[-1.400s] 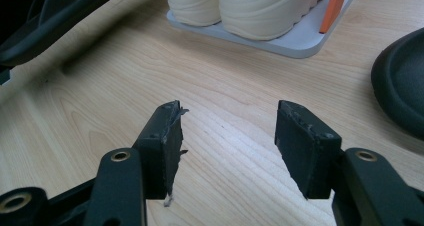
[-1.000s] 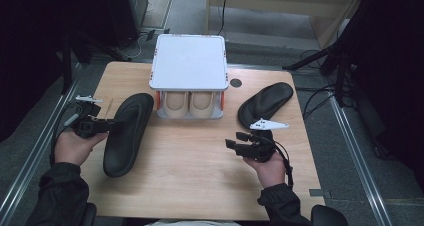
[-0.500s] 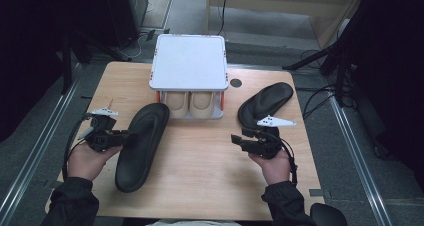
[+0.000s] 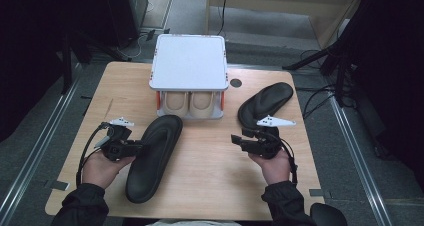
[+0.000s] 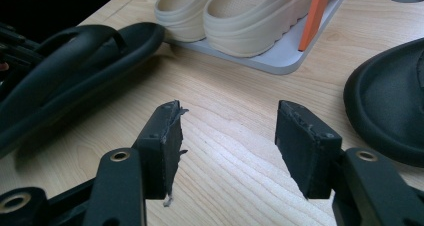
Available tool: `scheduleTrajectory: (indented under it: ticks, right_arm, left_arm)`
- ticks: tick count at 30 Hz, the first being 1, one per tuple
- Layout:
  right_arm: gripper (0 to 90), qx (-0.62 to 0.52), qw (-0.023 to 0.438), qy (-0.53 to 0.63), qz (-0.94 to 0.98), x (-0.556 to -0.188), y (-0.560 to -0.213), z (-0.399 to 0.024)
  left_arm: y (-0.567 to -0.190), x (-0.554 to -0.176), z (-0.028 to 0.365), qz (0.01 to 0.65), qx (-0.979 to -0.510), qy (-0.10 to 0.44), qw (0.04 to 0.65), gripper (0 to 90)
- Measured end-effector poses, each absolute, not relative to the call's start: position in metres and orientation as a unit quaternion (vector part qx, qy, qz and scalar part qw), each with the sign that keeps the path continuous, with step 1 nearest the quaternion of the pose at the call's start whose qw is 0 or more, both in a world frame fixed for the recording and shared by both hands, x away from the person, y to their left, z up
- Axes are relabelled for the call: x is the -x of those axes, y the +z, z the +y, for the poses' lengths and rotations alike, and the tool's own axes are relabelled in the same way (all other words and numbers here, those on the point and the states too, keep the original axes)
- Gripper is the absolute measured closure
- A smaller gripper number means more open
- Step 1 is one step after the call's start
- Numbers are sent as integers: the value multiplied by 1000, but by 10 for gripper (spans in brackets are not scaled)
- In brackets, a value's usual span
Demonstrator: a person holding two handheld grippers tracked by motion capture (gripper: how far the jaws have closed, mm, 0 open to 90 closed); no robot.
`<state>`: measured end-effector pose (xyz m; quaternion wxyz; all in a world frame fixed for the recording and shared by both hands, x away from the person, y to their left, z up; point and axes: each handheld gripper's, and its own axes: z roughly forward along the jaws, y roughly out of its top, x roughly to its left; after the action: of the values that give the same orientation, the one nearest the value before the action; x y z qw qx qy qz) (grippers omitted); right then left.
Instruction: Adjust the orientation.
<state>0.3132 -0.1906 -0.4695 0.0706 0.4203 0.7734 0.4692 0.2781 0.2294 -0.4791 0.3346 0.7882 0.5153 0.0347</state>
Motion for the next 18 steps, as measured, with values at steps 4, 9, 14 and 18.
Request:
scheduleTrajectory:
  ticks: [4, 9, 14, 18]
  right_arm:
    - [448, -418, 72, 469, 775, -313, -470, -190]
    - [448, -418, 71, 468, 775, -313, -470, -190]
    - [448, -418, 72, 467, 776, -313, -470, -190]
    - [448, -418, 70, 468, 776, -313, -470, -189]
  left_arm:
    - [-483, -278, 224, 511, -794, 30, 327, 718]
    - [-487, -280, 217, 509, -798, 22, 321, 717]
    - [-494, -283, 213, 510, -803, 17, 309, 716]
    - [-500, -288, 210, 510, -805, 14, 302, 704]
